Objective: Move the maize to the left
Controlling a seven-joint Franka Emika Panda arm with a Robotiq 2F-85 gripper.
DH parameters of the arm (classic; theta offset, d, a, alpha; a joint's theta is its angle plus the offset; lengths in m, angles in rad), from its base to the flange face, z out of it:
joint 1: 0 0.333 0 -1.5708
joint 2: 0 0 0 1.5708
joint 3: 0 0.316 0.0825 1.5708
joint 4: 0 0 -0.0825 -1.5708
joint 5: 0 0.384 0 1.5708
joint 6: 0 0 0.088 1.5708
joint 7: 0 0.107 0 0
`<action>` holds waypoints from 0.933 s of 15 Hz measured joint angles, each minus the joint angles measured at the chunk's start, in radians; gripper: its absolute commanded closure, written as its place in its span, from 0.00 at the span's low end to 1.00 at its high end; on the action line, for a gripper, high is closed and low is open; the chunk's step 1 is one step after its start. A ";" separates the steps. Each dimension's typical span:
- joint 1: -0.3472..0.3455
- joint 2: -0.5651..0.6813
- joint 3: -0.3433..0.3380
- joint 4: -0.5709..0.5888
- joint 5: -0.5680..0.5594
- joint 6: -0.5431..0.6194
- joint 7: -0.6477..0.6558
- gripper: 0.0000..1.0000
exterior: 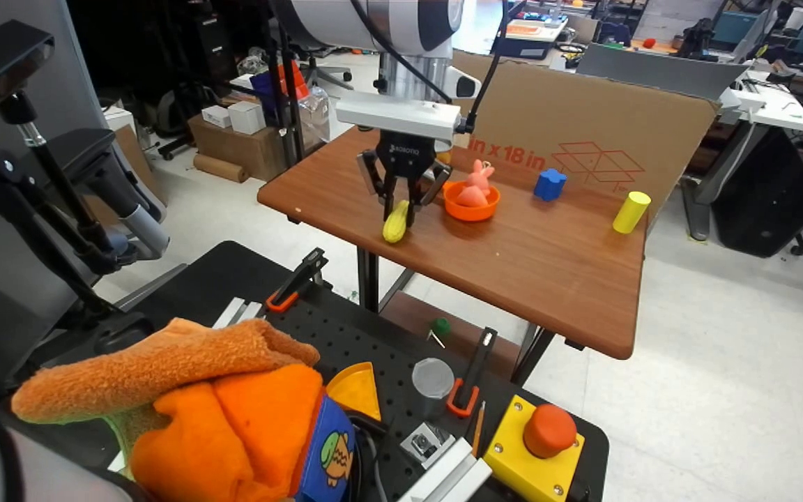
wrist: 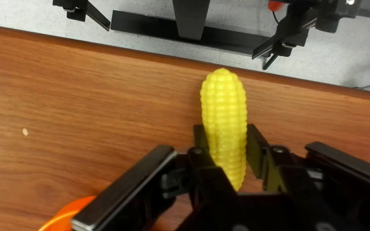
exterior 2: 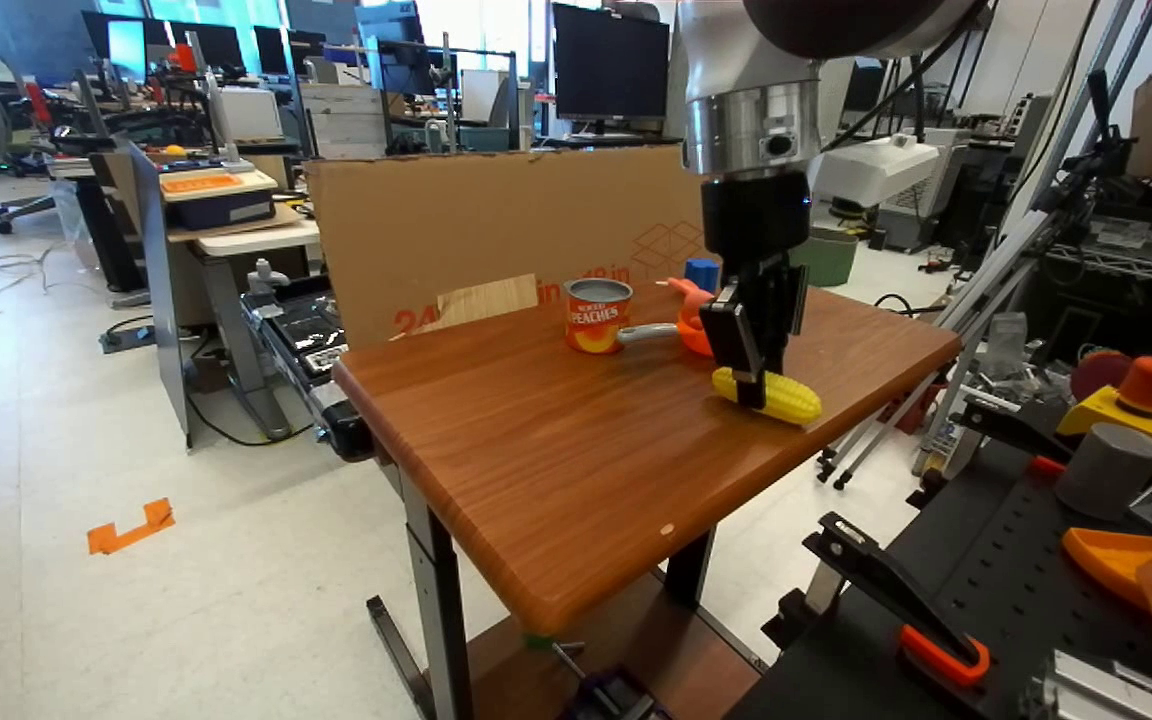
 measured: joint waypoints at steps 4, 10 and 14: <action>0.005 0.005 0.000 0.002 -0.003 0.001 0.012 0.26; 0.004 -0.046 0.000 -0.033 -0.003 -0.101 0.011 0.00; -0.003 -0.213 -0.002 -0.121 -0.003 -0.262 0.013 0.00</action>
